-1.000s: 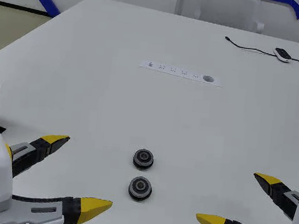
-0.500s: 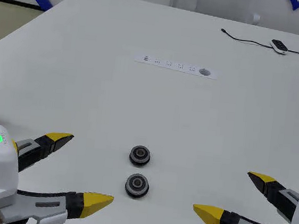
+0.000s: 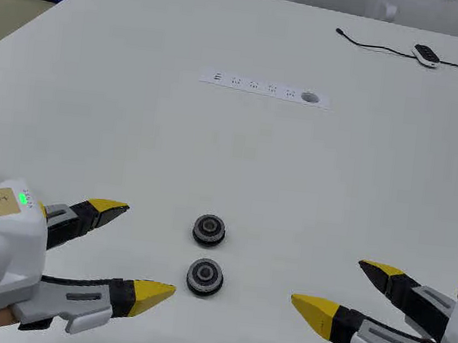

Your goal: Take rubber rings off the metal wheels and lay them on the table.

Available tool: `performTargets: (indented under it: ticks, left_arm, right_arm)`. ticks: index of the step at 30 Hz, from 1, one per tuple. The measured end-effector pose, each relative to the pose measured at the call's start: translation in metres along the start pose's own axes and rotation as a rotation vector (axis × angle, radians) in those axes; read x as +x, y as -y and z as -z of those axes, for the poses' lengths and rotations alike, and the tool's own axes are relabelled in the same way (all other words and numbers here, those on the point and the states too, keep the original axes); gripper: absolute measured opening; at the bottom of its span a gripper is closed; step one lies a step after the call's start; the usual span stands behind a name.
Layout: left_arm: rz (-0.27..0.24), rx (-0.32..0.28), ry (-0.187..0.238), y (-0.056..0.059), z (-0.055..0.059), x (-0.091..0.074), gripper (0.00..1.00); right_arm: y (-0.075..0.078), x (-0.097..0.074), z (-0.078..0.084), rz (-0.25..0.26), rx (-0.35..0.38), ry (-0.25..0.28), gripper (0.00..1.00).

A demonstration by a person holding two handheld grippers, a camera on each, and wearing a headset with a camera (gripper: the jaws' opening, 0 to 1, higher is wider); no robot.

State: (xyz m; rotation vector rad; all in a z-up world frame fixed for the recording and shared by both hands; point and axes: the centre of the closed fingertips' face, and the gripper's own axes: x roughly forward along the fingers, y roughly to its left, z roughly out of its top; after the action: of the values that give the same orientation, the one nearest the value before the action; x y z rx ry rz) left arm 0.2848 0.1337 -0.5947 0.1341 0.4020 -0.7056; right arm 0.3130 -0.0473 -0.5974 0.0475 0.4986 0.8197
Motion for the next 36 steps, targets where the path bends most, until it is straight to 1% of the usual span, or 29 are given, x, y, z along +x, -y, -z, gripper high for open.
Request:
performTargets:
  ticks: [3,9,12,17,19,21,22,24,25,28,30,32,36]
  left_arm:
    - [0.018,0.008,-0.007,0.002,0.000,0.005,0.68]
    - [0.049,0.032,-0.024,0.006,0.001,0.013,0.64]
    - [0.067,0.048,-0.041,0.007,0.003,0.018,0.62]
    - [0.081,0.062,-0.062,0.006,0.007,0.024,0.56]
    - [0.091,0.073,-0.077,0.005,0.010,0.027,0.54]
    - [0.105,0.088,-0.094,0.007,0.013,0.030,0.51]
    - [0.115,0.095,-0.103,0.008,0.014,0.032,0.50]
    - [0.126,0.106,-0.111,0.010,0.015,0.036,0.46]
    - [0.132,0.111,-0.119,0.012,0.016,0.038,0.45]
    - [0.150,0.122,-0.131,0.016,0.017,0.044,0.44]
    - [0.165,0.135,-0.138,0.019,0.017,0.048,0.42]
    - [0.181,0.152,-0.149,0.022,0.018,0.052,0.39]
    - [0.207,0.179,-0.169,0.024,0.021,0.058,0.34]
  right_arm:
    - [-0.001,0.001,0.000,-0.004,0.018,0.005,0.68]
    - [-0.005,0.005,0.005,-0.019,0.049,-0.009,0.63]
    - [-0.009,0.008,0.006,-0.033,0.066,-0.011,0.61]
    - [-0.015,0.013,0.009,-0.056,0.088,-0.014,0.57]
    - [-0.018,0.015,0.010,-0.065,0.103,-0.015,0.55]
    - [-0.021,0.017,0.011,-0.076,0.131,-0.009,0.53]
    - [-0.023,0.018,0.010,-0.085,0.158,0.000,0.51]
    - [-0.026,0.020,0.008,-0.099,0.193,0.015,0.48]
    - [-0.028,0.022,0.008,-0.106,0.216,0.016,0.46]
    - [-0.031,0.026,0.007,-0.118,0.253,0.020,0.43]
    - [-0.034,0.028,0.004,-0.128,0.280,0.032,0.41]
    - [-0.037,0.030,0.001,-0.138,0.329,0.045,0.38]
    - [-0.041,0.034,0.003,-0.149,0.346,0.038,0.35]
